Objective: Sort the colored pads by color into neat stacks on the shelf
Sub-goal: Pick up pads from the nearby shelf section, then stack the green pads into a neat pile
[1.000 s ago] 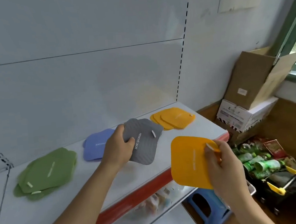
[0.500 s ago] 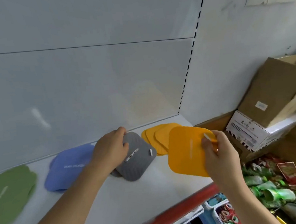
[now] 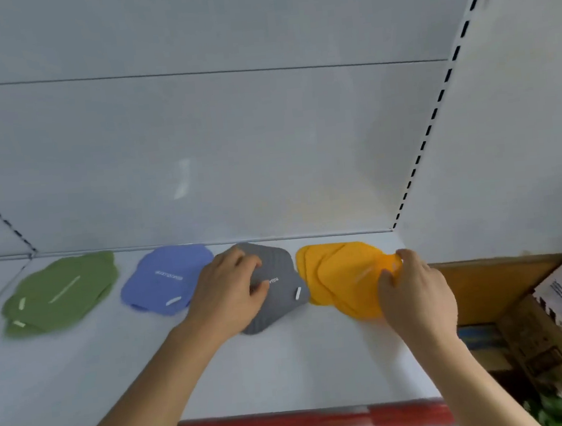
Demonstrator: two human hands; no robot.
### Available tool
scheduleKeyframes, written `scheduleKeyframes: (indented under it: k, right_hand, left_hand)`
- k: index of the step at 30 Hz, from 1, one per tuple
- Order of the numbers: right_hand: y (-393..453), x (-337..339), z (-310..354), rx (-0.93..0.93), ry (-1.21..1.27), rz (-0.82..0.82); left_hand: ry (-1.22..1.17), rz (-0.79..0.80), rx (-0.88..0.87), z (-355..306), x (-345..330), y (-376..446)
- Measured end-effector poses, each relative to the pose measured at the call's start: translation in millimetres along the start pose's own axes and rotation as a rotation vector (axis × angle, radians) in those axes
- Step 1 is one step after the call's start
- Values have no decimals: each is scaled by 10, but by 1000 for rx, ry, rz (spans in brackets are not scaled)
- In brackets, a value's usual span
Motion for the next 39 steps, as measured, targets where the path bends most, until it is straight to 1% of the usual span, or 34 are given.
scheduleKeyframes:
  k: [5,7,8,11,13,15,17,21,25,29,34,35,37,39]
  right_hand:
    - [67,2,-91,20,-165,48]
    - [70,25,-36,89,-176,12]
    - [69,45,38,154,-170,-24]
    - [-18,67,460,393,-93,-141]
    - [-134,28,750,511,-19,-171]
    - [-304,-77,1066,619,23,-158]
    - [-432,-167,1228,682,27,-128]
    - [-802,-384,1946,820,37,-104]
    - [-1137,-676,2600,841,77,-56]
    - [-1485,-925,3226,839,124,-42]
    - [-1669,-1164,3751,796,116,29]
    - [-1633,-1206,3835,790,116,40]
    - [-1521,-1301,3975,776,111,58]
    - [-1387,-1403,4094,766,97,77]
  left_hand:
    - [5,51,20,-78,-43,-199]
    - [14,44,14,-71,-39,-276]
    - [18,35,15,-52,-20,-313]
    - [23,-12,25,94,99,-400]
    - [33,-48,26,208,197,-426]
    - [33,-66,34,382,301,-490]
    - [50,-82,20,441,371,-505]
    - [50,-140,42,1000,627,-711]
    - [59,-133,106,1675,829,-913]
    - [80,-130,179,2376,997,-1048]
    - [71,-167,361,3029,1181,-1109]
    - [63,-154,411,3123,1197,-1074]
    - [24,-71,500,3258,1160,-983]
    - [-24,7,539,3285,1090,-912]
Point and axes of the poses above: each hand's wrist, its own y-axis towards the middle knuckle, its own x-axis out of the back of the hand, z = x × y, the point moved 8 cm from there along y, towards the middle knuckle, and after that the axes turned 5 degrees about x, right-handed, at the moved point
